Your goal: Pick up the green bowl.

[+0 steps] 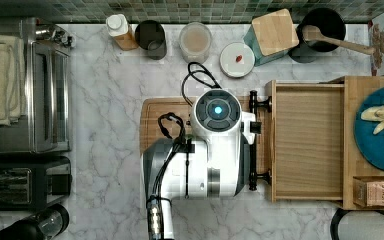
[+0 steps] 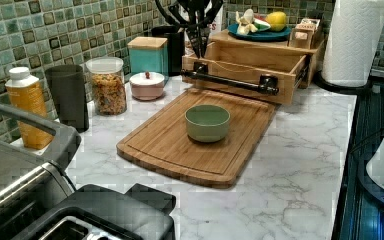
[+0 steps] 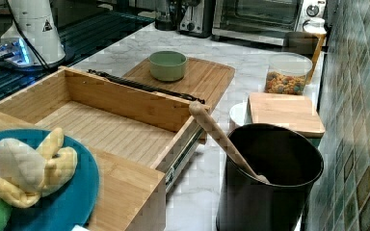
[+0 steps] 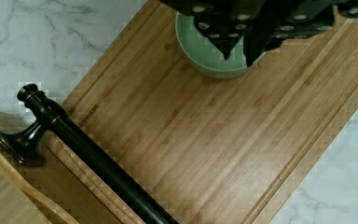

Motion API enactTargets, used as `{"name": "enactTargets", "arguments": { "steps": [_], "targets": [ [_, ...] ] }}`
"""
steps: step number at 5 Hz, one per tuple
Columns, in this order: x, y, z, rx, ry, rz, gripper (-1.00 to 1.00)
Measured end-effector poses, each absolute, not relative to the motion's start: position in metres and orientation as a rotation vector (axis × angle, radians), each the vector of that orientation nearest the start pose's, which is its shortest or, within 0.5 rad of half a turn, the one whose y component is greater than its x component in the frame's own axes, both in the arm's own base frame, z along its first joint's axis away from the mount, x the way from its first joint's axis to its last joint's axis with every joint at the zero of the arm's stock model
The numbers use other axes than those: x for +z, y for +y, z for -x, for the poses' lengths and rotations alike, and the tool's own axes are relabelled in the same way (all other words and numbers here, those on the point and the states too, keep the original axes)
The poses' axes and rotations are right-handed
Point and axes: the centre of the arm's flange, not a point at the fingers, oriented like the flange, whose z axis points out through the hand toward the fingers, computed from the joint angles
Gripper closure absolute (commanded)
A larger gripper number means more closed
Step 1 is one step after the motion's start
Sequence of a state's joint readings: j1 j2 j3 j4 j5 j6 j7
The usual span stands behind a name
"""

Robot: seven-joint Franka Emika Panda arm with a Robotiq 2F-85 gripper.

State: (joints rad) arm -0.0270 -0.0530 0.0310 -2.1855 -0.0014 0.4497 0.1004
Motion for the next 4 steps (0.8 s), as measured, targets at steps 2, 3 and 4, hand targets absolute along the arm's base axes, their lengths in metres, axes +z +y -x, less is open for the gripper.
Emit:
{"name": "enactTargets", "arguments": {
  "steps": [2, 3, 4],
  "targets": [
    [0.382, 0.009, -0.472, 0.189, 1.37, 2.888, -1.0],
    [0.374, 0.014, -0.455, 0.181, 1.356, 2.896, -1.0],
    [0.367, 0.023, -0.451, 0.152, 1.349, 2.847, -1.0]
  ]
}}
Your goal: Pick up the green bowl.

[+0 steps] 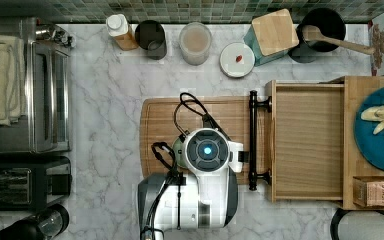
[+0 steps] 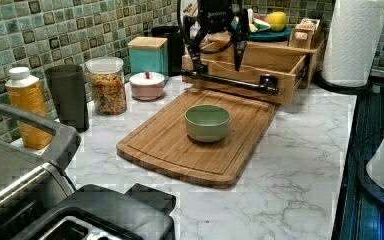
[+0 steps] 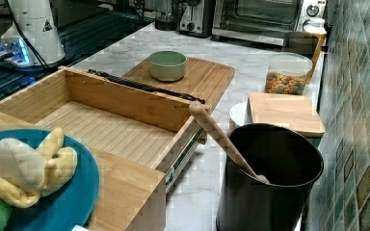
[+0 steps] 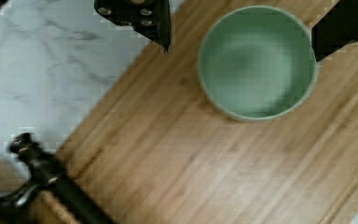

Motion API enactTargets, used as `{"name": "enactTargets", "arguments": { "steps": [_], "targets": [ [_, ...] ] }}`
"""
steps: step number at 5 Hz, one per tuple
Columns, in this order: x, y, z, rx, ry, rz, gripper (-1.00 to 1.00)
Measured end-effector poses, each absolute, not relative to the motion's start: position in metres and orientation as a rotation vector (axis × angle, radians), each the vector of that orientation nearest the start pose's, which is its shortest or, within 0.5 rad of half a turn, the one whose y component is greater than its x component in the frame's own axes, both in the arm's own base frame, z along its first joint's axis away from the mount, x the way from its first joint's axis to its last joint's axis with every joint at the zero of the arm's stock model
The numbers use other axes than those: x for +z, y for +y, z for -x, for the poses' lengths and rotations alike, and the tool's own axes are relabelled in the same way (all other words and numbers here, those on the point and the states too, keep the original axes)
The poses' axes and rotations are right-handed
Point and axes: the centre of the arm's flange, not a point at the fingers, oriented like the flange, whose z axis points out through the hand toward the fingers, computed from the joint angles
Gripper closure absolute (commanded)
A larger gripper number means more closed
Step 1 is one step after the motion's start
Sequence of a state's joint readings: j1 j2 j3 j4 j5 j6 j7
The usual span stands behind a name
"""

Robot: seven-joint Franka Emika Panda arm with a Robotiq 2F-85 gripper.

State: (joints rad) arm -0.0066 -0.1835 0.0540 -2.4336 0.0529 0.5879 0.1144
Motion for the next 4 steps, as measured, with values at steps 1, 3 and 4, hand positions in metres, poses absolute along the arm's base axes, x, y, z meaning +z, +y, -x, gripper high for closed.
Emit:
{"name": "enactTargets", "arguments": {
  "steps": [1, 3, 4],
  "targets": [
    [0.36, 0.03, -0.459, 0.047, 1.326, 2.823, -1.0],
    [0.335, 0.027, -0.45, 0.097, 1.344, 2.832, -1.0],
    [0.319, 0.027, -0.443, 0.083, 1.341, 2.831, -1.0]
  ]
}}
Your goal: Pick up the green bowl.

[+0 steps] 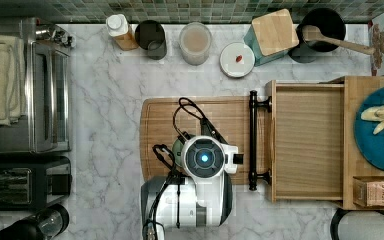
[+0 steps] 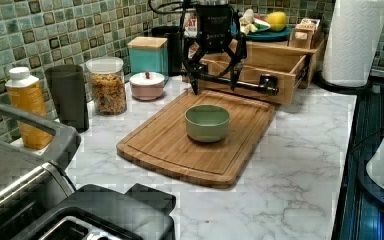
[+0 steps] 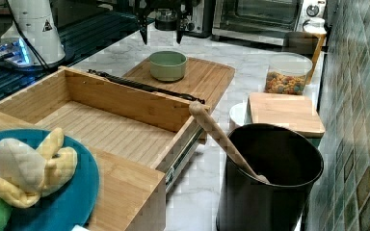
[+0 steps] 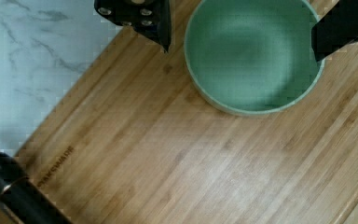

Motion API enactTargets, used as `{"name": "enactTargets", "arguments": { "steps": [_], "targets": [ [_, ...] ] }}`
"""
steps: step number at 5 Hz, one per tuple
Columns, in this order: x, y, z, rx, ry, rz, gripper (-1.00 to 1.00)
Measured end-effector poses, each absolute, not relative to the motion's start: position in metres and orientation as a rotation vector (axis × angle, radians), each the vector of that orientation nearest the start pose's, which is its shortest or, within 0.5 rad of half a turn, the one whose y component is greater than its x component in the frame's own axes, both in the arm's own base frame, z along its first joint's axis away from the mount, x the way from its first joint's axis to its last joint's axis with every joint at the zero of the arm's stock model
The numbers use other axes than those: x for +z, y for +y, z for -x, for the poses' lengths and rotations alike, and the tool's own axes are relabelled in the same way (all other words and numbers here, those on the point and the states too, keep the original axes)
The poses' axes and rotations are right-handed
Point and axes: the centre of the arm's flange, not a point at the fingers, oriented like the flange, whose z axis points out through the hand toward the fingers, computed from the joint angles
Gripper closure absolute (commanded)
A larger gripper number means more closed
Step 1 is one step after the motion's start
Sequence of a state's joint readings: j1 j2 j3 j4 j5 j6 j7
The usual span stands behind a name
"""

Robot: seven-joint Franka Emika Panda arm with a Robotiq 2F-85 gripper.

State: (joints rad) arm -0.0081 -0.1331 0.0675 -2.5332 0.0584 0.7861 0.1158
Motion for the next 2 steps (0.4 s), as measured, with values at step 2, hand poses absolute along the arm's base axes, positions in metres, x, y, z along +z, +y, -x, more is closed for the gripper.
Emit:
{"name": "enactTargets", "arguments": {
  "steps": [2],
  "targets": [
    [0.282, 0.025, -0.429, 0.079, 1.334, 2.851, -1.0]
  ]
}}
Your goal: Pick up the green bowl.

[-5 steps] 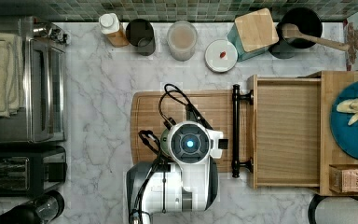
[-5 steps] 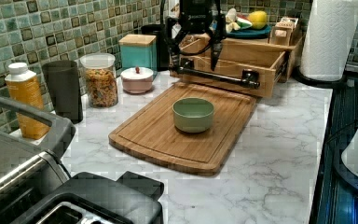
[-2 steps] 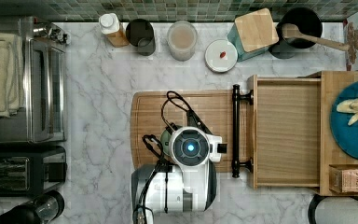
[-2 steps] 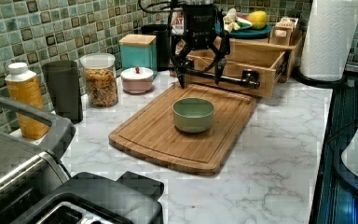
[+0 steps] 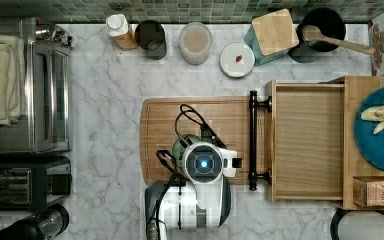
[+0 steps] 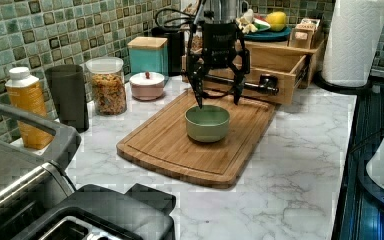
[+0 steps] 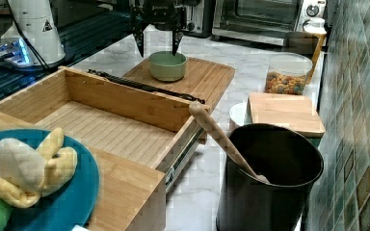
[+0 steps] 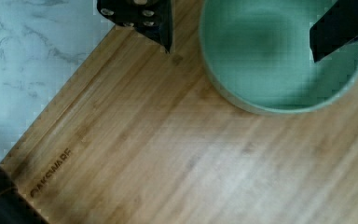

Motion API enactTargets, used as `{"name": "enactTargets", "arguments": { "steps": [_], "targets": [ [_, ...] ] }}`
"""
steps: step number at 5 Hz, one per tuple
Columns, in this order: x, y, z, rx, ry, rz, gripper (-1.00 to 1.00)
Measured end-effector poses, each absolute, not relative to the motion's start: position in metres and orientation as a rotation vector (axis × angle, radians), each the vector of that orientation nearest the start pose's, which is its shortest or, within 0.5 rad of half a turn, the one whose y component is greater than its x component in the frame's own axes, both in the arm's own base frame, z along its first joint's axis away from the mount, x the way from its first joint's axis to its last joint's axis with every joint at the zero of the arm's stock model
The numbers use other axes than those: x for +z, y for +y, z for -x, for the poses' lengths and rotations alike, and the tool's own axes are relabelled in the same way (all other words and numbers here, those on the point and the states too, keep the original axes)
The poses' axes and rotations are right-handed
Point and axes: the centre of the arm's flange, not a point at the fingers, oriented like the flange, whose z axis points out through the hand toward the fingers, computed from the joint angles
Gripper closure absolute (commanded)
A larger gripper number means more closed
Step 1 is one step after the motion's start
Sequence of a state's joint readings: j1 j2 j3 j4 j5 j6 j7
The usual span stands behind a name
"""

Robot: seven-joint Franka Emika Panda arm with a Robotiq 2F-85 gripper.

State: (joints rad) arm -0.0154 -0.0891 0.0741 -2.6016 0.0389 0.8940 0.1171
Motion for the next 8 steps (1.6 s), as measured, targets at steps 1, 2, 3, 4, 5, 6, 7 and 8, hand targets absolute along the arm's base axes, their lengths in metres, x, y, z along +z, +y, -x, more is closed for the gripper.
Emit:
{"name": "enactTargets", "arguments": {
  "steps": [1, 2, 3, 4, 5, 6, 7, 8],
  "targets": [
    [0.26, 0.026, -0.415, 0.158, 1.334, 2.876, -1.0],
    [0.237, 0.029, -0.404, 0.233, 1.332, 2.897, -1.0],
    [0.227, 0.027, -0.4, 0.153, 1.327, 2.877, -1.0],
    [0.223, 0.026, -0.393, 0.113, 1.379, 2.844, -1.0],
    [0.223, 0.025, -0.39, 0.113, 1.457, 2.808, 1.0],
    [0.233, 0.023, -0.392, 0.079, 1.47, 2.79, 1.0],
    [0.242, 0.021, -0.394, 0.047, 1.475, 2.773, 1.0],
    [0.242, 0.022, -0.393, 0.086, 1.502, 2.756, 1.0]
  ]
}}
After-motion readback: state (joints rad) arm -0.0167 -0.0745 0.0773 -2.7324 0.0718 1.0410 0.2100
